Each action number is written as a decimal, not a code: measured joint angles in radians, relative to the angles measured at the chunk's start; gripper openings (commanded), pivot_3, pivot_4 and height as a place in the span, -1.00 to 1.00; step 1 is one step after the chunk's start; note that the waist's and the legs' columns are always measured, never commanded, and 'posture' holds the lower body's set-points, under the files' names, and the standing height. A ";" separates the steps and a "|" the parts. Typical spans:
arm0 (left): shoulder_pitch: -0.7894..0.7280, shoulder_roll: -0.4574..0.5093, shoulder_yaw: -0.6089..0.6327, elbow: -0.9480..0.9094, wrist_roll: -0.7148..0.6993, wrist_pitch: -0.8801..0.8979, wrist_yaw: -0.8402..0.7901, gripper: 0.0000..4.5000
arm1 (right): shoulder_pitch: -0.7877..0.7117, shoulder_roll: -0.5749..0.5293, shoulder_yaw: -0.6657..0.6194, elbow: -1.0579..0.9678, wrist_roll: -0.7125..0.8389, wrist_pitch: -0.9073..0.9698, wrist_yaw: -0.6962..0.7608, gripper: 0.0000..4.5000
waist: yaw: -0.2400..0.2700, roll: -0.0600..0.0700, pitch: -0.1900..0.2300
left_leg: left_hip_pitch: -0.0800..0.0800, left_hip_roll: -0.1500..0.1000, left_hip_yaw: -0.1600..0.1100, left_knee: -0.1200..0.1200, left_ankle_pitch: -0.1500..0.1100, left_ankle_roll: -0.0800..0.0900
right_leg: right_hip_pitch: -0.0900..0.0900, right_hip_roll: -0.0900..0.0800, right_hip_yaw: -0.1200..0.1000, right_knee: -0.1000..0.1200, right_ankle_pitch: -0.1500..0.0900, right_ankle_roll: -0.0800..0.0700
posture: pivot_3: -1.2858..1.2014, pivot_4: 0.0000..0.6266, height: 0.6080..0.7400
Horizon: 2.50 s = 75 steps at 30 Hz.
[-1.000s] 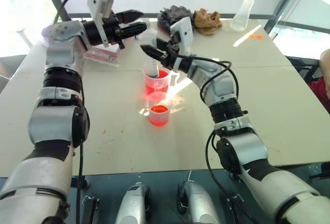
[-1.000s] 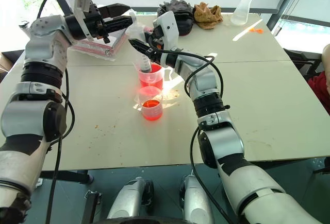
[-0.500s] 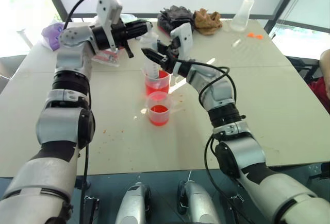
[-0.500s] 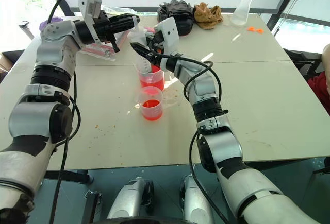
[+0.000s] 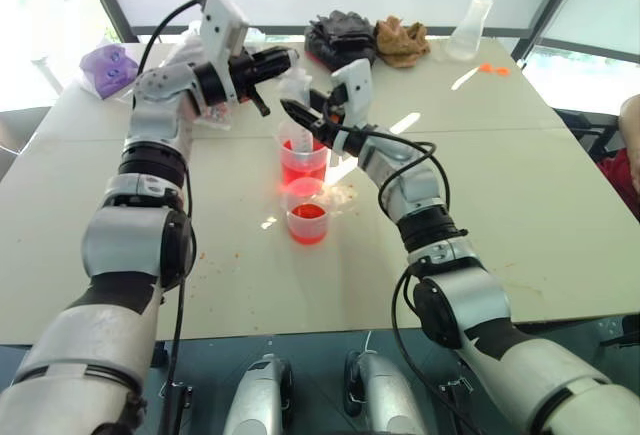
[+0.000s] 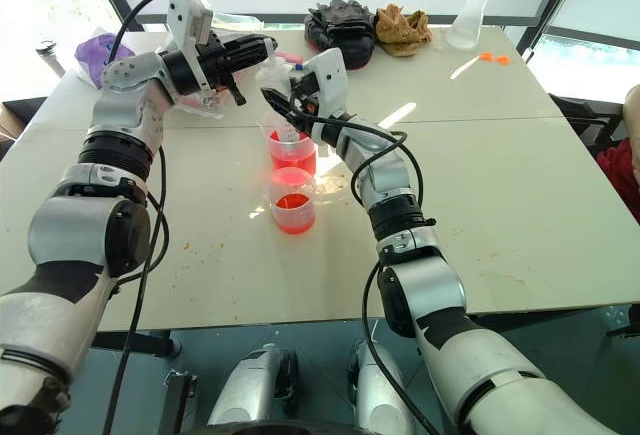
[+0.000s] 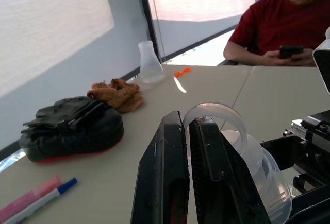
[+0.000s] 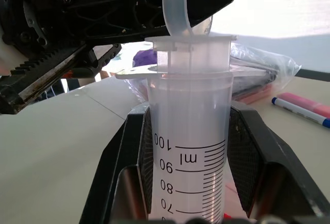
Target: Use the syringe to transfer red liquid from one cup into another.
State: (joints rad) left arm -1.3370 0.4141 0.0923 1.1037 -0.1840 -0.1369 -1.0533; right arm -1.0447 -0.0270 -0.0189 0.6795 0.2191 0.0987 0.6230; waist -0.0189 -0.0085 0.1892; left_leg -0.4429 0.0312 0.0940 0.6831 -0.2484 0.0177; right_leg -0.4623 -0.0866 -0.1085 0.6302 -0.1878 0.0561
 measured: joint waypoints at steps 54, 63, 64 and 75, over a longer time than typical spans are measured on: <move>0.443 0.285 0.181 -0.758 -0.235 0.547 -0.001 0.07 | -0.013 -0.015 -0.048 -0.360 0.123 0.202 -0.092 -0.37 | -0.013 0.000 0.000 | 0.000 0.001 -0.006 0.000 0.003 -0.005 | 0.000 0.000 0.001 0.001 0.000 0.000 | 0.03 -0.52 1.00; 0.508 0.288 0.200 -0.959 -0.332 0.668 0.082 0.07 | 0.222 -0.074 -0.036 -0.897 0.294 0.564 -0.191 -0.37 | 0.006 0.000 0.000 | 0.001 0.000 -0.006 0.001 0.001 -0.002 | 0.001 0.000 0.001 0.000 0.000 0.000 | 0.03 -0.52 1.00; 0.508 0.289 0.201 -0.968 -0.342 0.677 0.085 0.07 | 0.243 -0.074 -0.035 -0.932 0.311 0.594 -0.203 -0.37 | 0.006 0.000 0.000 | 0.002 0.000 -0.006 0.001 0.001 -0.002 | 0.001 0.000 0.001 0.001 0.000 0.000 | 0.03 -0.52 1.00; 0.328 0.273 0.103 -0.951 -0.416 0.732 0.003 0.07 | 0.416 -0.067 0.060 -1.040 0.306 0.641 -0.295 -0.37 | 0.006 -0.001 -0.001 | 0.002 0.000 -0.006 0.001 0.001 -0.002 | 0.001 0.000 0.001 0.000 0.000 0.000 | 0.03 -0.52 1.00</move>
State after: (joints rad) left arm -1.0093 0.6873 0.1950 0.1528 -0.6002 0.5951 -1.0501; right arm -0.6288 -0.0935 0.0410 -0.3606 0.5247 0.7398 0.3281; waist -0.0125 -0.0090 0.1887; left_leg -0.4409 0.0308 0.0876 0.6840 -0.2471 0.0157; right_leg -0.4608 -0.0863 -0.1077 0.6304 -0.1879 0.0558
